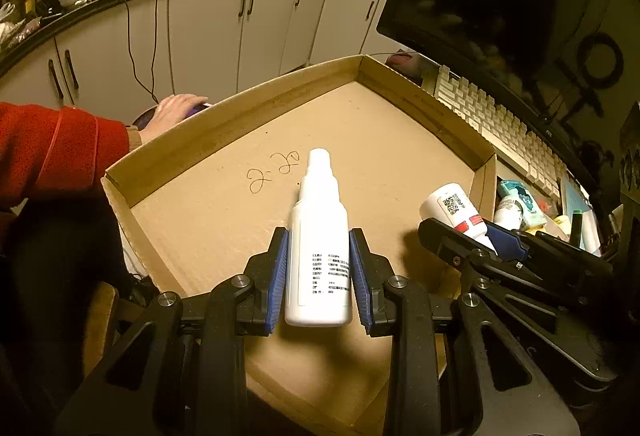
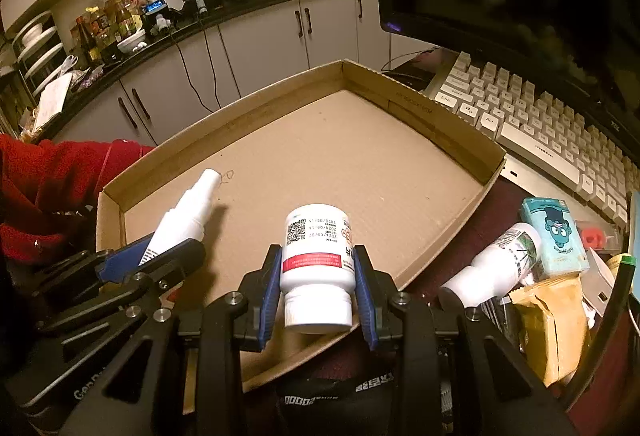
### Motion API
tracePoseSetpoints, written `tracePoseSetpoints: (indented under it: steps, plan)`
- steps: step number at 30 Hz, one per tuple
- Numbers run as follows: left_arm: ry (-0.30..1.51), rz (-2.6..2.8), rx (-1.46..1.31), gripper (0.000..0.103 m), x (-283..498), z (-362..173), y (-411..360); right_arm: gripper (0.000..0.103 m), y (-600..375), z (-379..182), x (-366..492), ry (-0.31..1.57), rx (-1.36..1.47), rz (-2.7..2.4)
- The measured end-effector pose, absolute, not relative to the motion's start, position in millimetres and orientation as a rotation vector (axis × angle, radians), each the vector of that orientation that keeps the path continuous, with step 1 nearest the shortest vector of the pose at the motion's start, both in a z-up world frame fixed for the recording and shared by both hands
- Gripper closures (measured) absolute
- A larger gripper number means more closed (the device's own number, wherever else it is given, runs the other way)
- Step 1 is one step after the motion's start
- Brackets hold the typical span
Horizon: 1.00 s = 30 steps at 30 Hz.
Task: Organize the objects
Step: 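Carry both bottles over the cardboard tray and open both tools to drop them, then grasp the black pouch with the left tool while the right tool grasps another white bottle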
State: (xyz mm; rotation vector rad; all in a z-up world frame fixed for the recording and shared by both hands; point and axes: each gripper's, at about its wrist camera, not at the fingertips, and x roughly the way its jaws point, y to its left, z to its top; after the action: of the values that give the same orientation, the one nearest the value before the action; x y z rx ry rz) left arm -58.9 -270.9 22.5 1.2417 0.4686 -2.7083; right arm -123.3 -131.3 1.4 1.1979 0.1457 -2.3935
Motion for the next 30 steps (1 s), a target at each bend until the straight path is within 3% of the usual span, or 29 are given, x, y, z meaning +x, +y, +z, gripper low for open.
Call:
tracePoseSetpoints:
  steps: [14, 19, 22, 30]
  plan:
    - [0.464, -2.694, 1.245, 0.073, -59.8, 20.9, -269.3, 0.068, -130.9, -2.5, -125.2, 0.137, 1.222, -2.373]
    - [0.517, -2.681, 1.221, 0.056, -55.1, 23.1, -273.5, 0.068, -126.3, 2.5, -125.0, 0.117, 1.211, -2.351]
    - [0.574, -2.684, 1.175, 0.05, -46.8, 31.5, -276.6, 0.063, -115.9, 11.6, -121.3, 0.077, 1.19, -2.35]
    - [0.657, -2.804, 1.121, 0.05, -14.9, 54.7, -246.5, 0.051, -51.7, 37.2, -78.7, -0.059, 1.114, -2.383]
